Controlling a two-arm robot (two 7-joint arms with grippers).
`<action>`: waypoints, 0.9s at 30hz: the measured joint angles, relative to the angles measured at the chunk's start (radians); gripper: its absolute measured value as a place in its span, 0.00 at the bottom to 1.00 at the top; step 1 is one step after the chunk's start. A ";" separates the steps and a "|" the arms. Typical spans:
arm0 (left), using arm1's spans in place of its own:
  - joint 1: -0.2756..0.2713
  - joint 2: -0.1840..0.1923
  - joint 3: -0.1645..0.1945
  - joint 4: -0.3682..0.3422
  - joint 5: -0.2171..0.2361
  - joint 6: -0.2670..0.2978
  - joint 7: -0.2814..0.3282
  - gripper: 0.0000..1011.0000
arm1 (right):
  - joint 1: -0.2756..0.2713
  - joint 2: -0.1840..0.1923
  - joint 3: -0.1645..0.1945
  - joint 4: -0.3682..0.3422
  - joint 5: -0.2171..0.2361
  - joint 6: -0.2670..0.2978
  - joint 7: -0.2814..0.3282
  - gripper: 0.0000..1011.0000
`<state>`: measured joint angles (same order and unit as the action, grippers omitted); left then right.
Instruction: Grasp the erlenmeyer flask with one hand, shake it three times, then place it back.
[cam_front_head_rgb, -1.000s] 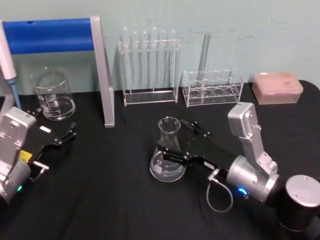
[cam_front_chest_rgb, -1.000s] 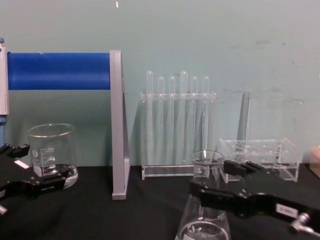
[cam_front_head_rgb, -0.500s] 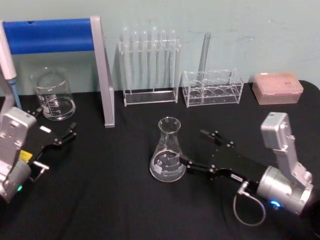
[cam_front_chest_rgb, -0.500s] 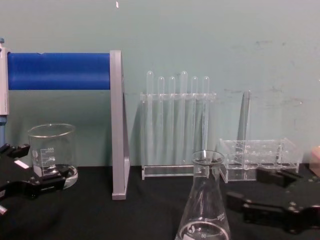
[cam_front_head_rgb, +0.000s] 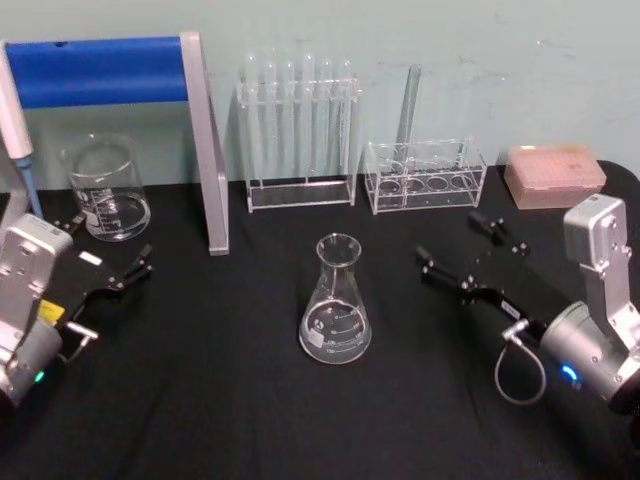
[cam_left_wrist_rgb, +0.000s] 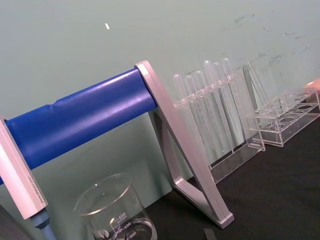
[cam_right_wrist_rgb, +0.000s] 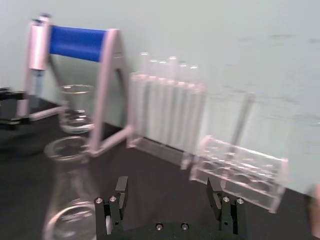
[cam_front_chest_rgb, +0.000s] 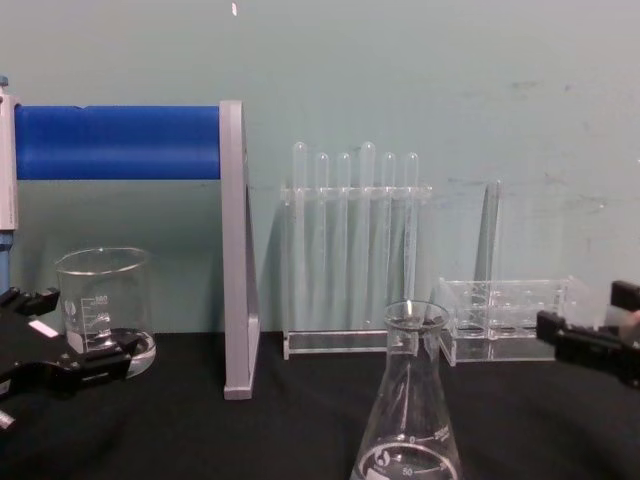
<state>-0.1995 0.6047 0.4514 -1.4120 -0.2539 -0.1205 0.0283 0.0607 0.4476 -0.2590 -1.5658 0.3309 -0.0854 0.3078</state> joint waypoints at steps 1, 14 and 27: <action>0.000 0.000 0.000 0.000 0.000 0.000 0.000 0.99 | 0.004 -0.008 0.002 0.006 -0.010 -0.001 -0.015 0.99; 0.000 0.000 0.000 0.000 0.000 0.000 0.000 0.99 | 0.084 -0.099 -0.017 0.142 -0.251 -0.031 -0.215 0.99; 0.000 0.000 0.000 0.000 0.000 0.000 0.000 0.99 | 0.094 -0.112 -0.025 0.178 -0.353 -0.051 -0.259 0.99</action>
<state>-0.1996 0.6047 0.4514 -1.4120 -0.2539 -0.1205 0.0283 0.1544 0.3359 -0.2842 -1.3883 -0.0221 -0.1364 0.0491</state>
